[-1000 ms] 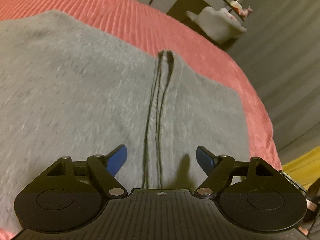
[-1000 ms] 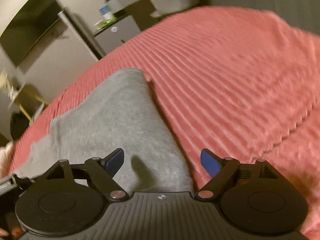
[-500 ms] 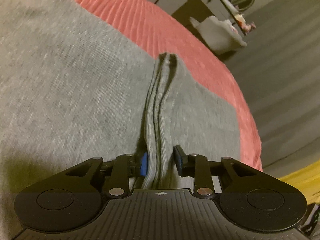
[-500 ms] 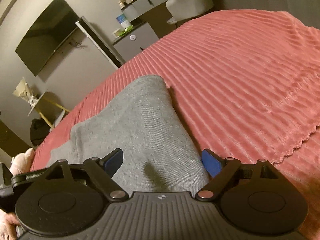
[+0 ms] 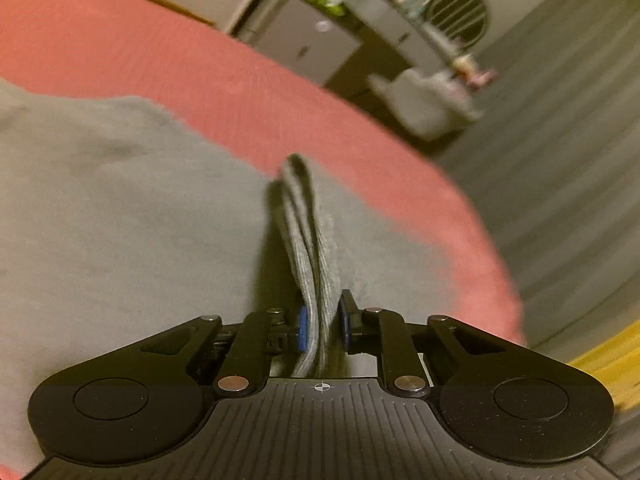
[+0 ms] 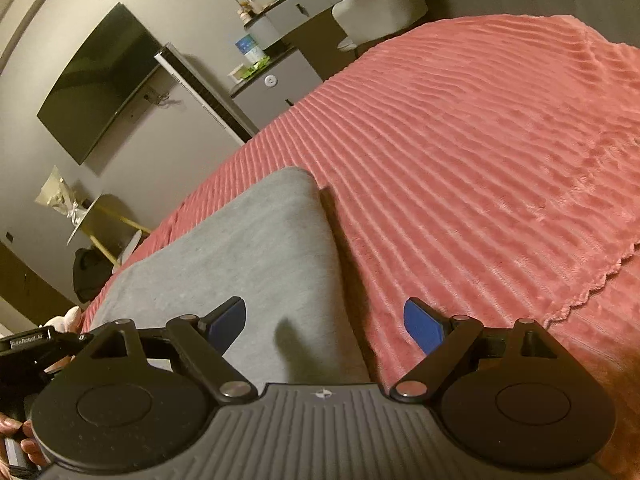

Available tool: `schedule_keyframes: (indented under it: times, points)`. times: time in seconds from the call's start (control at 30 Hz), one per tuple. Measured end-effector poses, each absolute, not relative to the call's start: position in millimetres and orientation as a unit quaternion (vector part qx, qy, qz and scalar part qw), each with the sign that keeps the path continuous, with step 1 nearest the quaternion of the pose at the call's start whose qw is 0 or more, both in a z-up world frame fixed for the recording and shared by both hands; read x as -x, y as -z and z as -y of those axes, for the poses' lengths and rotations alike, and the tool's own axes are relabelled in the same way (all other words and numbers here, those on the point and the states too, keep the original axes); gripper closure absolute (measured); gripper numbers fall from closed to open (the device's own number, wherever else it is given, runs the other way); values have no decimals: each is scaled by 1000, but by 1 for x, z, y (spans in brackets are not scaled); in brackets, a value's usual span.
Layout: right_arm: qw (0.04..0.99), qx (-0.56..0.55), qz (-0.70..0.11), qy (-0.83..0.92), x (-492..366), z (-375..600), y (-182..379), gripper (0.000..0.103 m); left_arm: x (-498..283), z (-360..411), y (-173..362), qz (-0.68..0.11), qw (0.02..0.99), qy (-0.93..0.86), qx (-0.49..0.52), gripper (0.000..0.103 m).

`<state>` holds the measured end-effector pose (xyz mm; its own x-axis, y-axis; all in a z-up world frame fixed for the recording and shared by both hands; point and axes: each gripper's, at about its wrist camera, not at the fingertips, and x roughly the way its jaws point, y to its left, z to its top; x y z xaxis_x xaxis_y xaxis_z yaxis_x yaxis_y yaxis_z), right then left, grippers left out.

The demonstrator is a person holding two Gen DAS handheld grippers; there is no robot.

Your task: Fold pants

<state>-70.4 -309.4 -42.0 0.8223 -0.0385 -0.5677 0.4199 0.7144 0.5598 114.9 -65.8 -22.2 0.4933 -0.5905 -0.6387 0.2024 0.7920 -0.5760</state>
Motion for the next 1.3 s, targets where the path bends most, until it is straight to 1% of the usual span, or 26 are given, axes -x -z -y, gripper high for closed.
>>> schedule_keyframes:
  times: [0.1,0.13,0.17,0.2,0.23,0.43,0.47,0.5,0.57,0.67,0.77,0.87,1.13,1.23,1.3]
  points:
    - [887,-351,-274,124,67,308,42,16,-108,59,38,-460,848,198,174,67]
    - [888,-347,-275,123,67,306,42,16,-104,56,42,-462,848,197,172,63]
    - [891,-340,-275,121,67,304,40,16,-99,54,44,-465,844,202,175,54]
    - [894,-334,-274,120,67,302,39,16,-94,52,48,-469,838,209,183,48]
    - [897,-327,-273,120,67,299,37,16,-89,49,50,-473,834,212,188,46]
    - [907,-284,-287,122,64,288,29,16,-76,69,49,-479,843,200,138,43]
    - [907,-270,-298,127,62,284,28,15,-73,69,49,-476,847,199,128,40]
    - [907,-257,-308,129,61,280,27,12,-71,72,49,-473,850,201,117,37]
    - [901,-244,-340,116,56,271,28,7,-67,79,46,-467,856,201,94,34]
    - [889,-227,-386,98,50,259,31,7,-63,84,44,-462,861,200,72,32]
    - [881,-182,-416,133,48,246,31,5,-59,81,45,-464,861,195,73,31]
    - [867,-176,-441,150,47,243,35,4,-55,79,45,-465,861,193,70,31]
    - [855,-155,-466,166,45,238,33,4,-53,78,44,-470,861,185,60,27]
    - [855,-137,-468,179,48,234,26,4,-53,69,42,-467,860,187,87,27]
    - [862,-122,-454,191,50,234,19,4,-57,59,38,-456,860,192,123,27]
